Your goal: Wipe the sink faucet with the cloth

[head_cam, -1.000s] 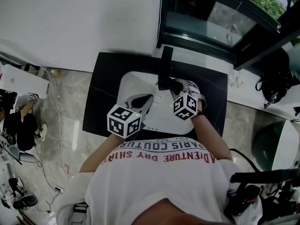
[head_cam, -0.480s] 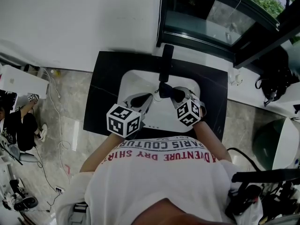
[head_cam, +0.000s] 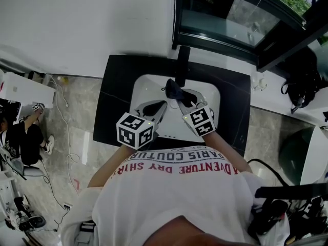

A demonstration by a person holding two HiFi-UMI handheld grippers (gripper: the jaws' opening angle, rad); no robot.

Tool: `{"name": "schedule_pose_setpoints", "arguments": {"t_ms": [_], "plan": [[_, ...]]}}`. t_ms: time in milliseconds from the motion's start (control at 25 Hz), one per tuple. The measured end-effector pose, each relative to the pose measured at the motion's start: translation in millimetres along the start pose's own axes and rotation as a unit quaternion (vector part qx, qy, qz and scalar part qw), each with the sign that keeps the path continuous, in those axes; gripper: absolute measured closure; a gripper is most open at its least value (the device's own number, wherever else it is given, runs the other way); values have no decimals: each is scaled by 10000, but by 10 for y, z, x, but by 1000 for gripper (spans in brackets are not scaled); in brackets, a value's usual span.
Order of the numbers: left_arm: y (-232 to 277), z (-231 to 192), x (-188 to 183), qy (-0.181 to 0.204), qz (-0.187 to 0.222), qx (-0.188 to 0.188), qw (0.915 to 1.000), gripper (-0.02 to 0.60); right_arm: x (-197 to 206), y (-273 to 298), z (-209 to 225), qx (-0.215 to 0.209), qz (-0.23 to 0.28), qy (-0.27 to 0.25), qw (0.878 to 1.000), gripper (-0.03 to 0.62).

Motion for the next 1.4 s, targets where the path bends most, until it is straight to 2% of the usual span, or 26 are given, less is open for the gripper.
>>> {"name": "schedule_pose_setpoints", "arguments": {"t_ms": [120,440,600,800,1000,1120,1280,1400], "plan": [[-7,1,8,7,-28,-14,10000,580,-2,76,-17,219,-52,-184,9996,514],[16,-19,26,16,-97,-36,9999,580,101,-61,148,343,-24,-424,9985,514],[86,8,24,32,-147,5,9999,580,115,-167,339,305,216,41,9993,514],[152,58,-6,93,-173,47,9998,580,52,-242,340,81,741,478,9961,514],[214,29,23,84,-224,-13,9997,580,47,-191,436,25,1007,739,9922,514],[250,37,43,52,-271,-6,9996,580,35,-147,508,-64,1155,1093,9873,514],[279,15,77,23,-361,-19,9993,580,-7,-107,720,84,1434,1700,9749,514],[280,-17,101,-26,-388,-67,9992,580,-116,-38,908,151,1561,1913,9689,514]]}}
Point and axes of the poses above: the fingertips, and each gripper's own axes: y forward along the fingers, z to its right, x out of its underside, the point moved 4 cm from there along -y, backward along the fingers, and after that the axes turned 10 degrees about y, right-handed, at the moved point
